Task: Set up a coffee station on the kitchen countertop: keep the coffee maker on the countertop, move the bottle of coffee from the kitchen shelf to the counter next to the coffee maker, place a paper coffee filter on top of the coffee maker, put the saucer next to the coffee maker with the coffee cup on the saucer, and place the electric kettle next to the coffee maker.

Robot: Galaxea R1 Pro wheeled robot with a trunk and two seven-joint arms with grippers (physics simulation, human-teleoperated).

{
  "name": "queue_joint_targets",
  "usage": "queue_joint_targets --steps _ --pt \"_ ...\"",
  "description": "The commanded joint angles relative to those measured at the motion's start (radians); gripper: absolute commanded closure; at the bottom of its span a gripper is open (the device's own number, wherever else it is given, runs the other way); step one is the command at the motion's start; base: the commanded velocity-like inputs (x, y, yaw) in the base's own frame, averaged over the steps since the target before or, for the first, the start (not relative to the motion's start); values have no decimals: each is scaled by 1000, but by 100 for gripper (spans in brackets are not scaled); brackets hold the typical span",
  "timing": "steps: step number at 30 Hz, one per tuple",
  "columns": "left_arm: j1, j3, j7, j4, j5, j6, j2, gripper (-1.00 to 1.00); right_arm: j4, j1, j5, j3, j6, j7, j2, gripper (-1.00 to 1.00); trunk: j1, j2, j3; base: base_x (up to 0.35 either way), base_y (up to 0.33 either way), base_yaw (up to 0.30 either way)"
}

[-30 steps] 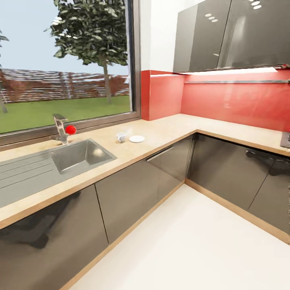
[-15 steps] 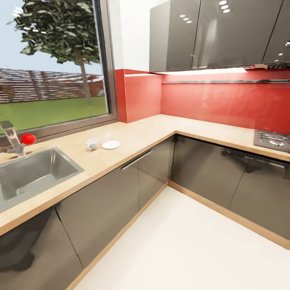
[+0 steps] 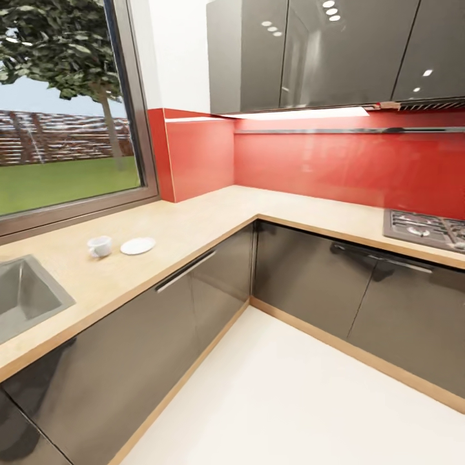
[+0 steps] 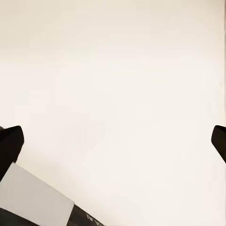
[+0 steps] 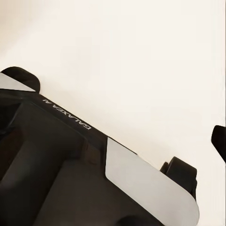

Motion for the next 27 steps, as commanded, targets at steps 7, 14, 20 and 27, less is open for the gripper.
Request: queue_joint_targets --steps 7,14,20,27 --pt "-1 8 -4 1 -4 0 0 -100 0 0 -7 9 -3 3 0 -100 0 0 -1 266 -198 -12" --pt "-1 8 -4 1 -4 0 0 -100 0 0 -7 9 -4 2 0 -100 0 0 -1 257 -206 -1" --pt "-1 8 -4 1 -4 0 0 -100 0 0 -7 9 -5 1 0 -100 0 0 -1 233 -225 38" --pt "-1 8 -4 1 -5 0 0 -100 0 0 -7 9 -5 1 1 -100 0 0 -1 143 -248 201"
